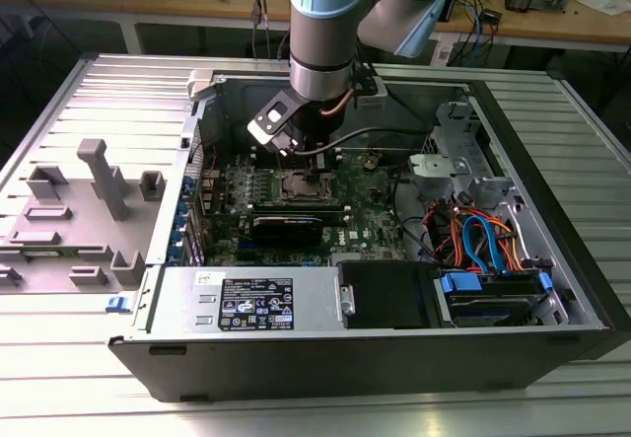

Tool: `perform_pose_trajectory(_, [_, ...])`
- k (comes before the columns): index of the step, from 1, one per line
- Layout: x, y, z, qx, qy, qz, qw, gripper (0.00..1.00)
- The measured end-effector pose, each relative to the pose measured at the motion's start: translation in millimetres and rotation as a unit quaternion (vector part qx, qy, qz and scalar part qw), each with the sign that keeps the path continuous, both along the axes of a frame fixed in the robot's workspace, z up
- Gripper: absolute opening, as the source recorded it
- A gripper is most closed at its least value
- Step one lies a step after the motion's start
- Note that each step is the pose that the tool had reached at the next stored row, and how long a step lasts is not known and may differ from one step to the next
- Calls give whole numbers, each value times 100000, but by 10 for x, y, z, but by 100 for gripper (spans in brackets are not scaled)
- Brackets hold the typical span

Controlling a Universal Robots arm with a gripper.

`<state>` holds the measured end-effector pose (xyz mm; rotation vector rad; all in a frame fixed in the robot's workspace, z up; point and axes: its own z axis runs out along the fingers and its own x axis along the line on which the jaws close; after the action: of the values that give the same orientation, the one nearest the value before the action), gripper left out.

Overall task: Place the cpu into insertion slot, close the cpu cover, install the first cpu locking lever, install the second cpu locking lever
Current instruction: 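Install the first cpu locking lever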

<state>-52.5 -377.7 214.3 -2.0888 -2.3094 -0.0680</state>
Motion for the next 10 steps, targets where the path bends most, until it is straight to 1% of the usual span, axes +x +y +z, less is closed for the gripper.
perform_pose_trajectory(1, [0, 0, 9, 16, 4, 0, 100000, 11])
perform_pose_trajectory(4, [0, 0, 63, 21, 123, -1, 100000, 11])
perform_pose_trajectory(6, [0, -1, 121, 8, 232, 4, 100000, 11])
perform_pose_trajectory(9, [1, 0, 179, 18, 321, 4, 99999, 11])
perform_pose_trajectory(10, [0, 0, 239, 20, 410, 3, 99999, 11])
